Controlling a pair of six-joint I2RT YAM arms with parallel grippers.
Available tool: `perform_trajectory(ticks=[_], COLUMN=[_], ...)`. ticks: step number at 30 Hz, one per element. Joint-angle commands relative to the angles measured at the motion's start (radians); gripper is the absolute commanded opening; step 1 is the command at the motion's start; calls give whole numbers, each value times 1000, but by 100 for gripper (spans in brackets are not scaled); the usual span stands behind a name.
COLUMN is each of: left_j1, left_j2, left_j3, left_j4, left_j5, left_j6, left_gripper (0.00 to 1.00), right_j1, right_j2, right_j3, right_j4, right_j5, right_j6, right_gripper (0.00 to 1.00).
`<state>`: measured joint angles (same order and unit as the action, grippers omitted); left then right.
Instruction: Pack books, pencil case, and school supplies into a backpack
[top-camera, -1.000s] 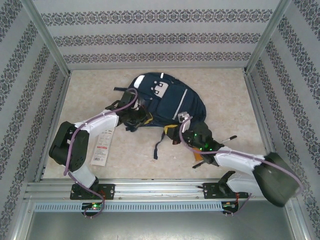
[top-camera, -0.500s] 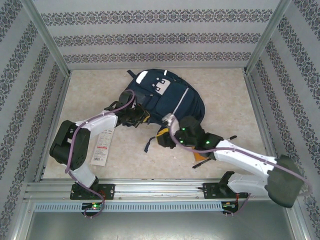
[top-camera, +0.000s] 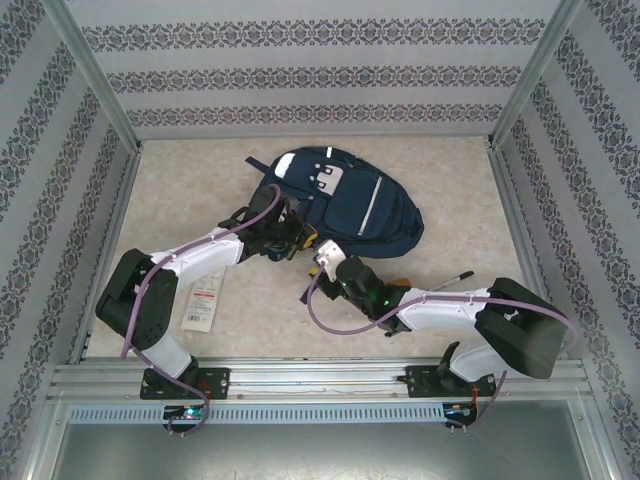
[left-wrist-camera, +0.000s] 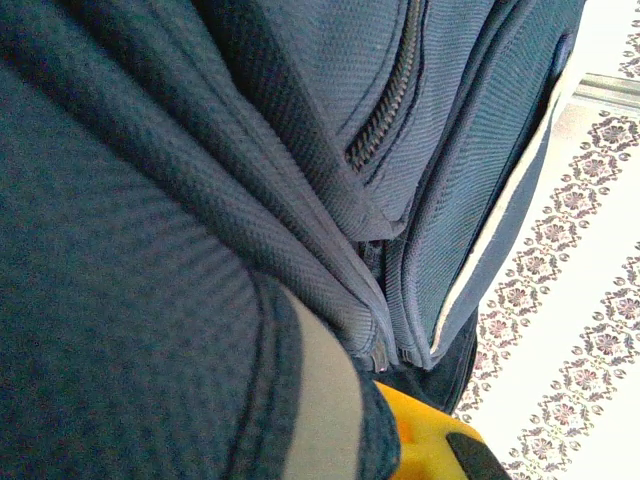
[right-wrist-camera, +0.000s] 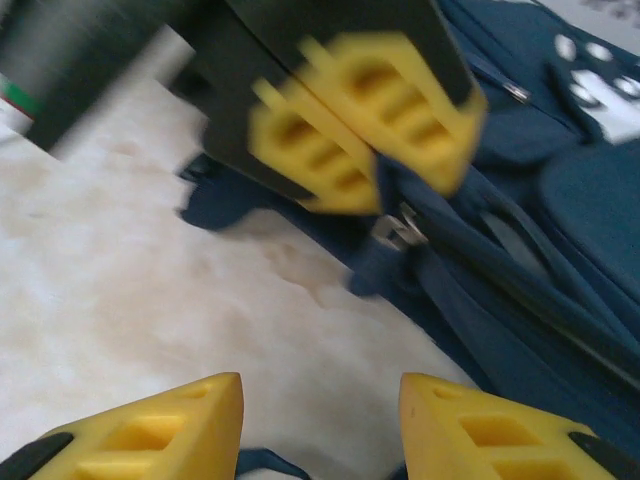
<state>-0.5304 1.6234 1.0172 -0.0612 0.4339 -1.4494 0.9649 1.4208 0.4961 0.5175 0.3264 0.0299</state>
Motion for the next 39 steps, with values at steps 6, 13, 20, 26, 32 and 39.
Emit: perform_trajectory(ticks=[6, 13, 20, 26, 32, 39], left_j1=[-28, -37, -52, -55, -52, -33], left_j2=[-92, -97, -98, -98, -90, -61], left_j3=[-10, -22, -43, -63, -81, -77], left_j4=[83, 88, 108, 116, 105, 72], left_j5=[-31, -40, -47, -65, -92, -118], left_j6=[-96, -112, -140, -143, -118, -52], left_gripper=[0, 0, 0, 0, 0, 0], right_j1=[11, 17, 35, 52, 50, 1], right_j2=[108, 224, 299, 318, 220, 42], right_j3=[1, 81, 128, 142, 53, -86], right_j4=[292, 362, 421, 432, 397, 232], right_j5=[130, 235, 307, 350, 277, 141], right_j6=[-2, 33, 133, 186, 227, 323], right_gripper=[45, 43, 35, 14, 0, 0])
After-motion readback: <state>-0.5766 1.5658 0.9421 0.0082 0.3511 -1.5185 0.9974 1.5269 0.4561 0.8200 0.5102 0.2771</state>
